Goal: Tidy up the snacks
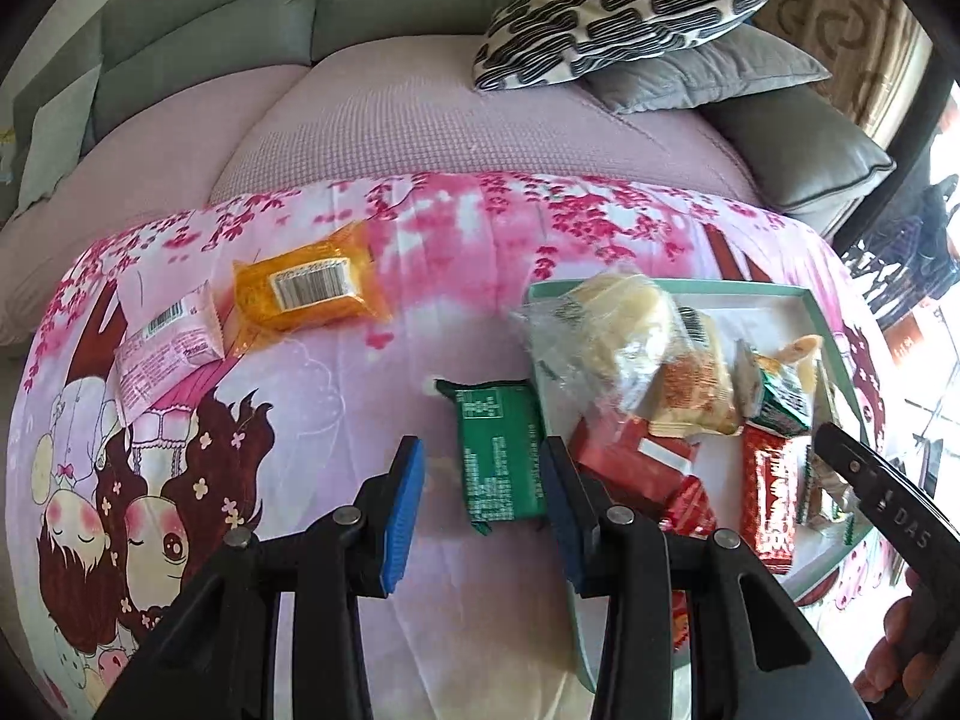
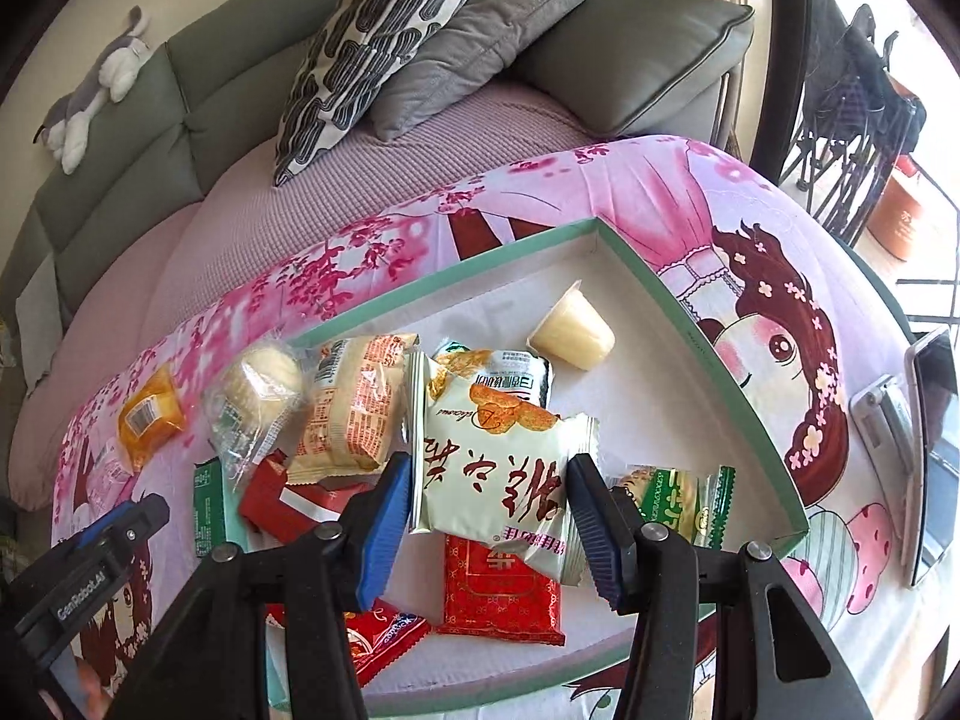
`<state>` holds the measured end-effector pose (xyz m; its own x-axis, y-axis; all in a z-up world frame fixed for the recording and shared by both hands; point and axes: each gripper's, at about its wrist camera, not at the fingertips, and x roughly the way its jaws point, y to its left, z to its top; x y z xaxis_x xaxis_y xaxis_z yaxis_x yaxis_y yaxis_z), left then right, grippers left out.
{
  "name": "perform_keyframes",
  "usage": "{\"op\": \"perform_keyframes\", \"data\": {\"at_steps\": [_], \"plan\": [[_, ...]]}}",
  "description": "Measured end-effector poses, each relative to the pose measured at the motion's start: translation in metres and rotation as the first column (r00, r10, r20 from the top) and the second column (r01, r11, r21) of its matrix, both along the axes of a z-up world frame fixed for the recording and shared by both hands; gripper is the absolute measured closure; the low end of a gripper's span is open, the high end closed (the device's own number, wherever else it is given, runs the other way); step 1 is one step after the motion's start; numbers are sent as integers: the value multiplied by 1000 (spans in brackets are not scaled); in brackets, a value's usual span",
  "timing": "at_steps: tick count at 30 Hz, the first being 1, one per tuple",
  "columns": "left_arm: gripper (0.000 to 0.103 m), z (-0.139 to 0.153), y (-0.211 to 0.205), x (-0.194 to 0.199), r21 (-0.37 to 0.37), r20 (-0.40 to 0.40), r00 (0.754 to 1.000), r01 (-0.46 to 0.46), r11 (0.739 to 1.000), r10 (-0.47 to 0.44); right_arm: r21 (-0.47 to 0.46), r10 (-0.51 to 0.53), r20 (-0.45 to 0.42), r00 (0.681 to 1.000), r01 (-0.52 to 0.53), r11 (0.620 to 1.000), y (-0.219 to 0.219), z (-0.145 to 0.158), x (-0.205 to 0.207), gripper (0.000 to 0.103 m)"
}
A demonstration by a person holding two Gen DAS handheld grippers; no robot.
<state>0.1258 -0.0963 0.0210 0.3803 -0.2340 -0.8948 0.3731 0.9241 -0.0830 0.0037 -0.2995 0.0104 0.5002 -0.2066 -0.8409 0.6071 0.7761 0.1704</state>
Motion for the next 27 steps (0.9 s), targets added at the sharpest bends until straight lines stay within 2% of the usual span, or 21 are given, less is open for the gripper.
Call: {"op": "perform_keyframes", "data": {"at_steps": [4,8,12,17,20,24,27], "plan": [[62,-20,7,15,-19,-56,998,-29,999,28,9,8,-16,1000,-8,1000,1,-4,3,48],[62,-31,-2,18,-53,-82,997,-3,999,-1,11,13,-26,1000,-13,1000,3,-6,5,48],[62,-43,-17,17,-25,-105,994,36,999,-39,9,17,-27,999,-17,1000,4,-7,5,48],[56,-48,-19,15,3,-96,995,37,999,-37,9,20,-33,999,-20,1000,4,-8,7,48],[49,-49,-18,14,19,-85,996,31,999,-29,10,23,-35,999,-22,1000,5,-9,7,48],[28,-53,-11,20,41,-76,997,6,999,-3,12,19,-39,999,-19,1000,4,-10,7,48],[26,-55,-2,28,6,-107,994,-26,1000,27,13,16,-42,999,-16,1000,3,-10,7,48]]}}
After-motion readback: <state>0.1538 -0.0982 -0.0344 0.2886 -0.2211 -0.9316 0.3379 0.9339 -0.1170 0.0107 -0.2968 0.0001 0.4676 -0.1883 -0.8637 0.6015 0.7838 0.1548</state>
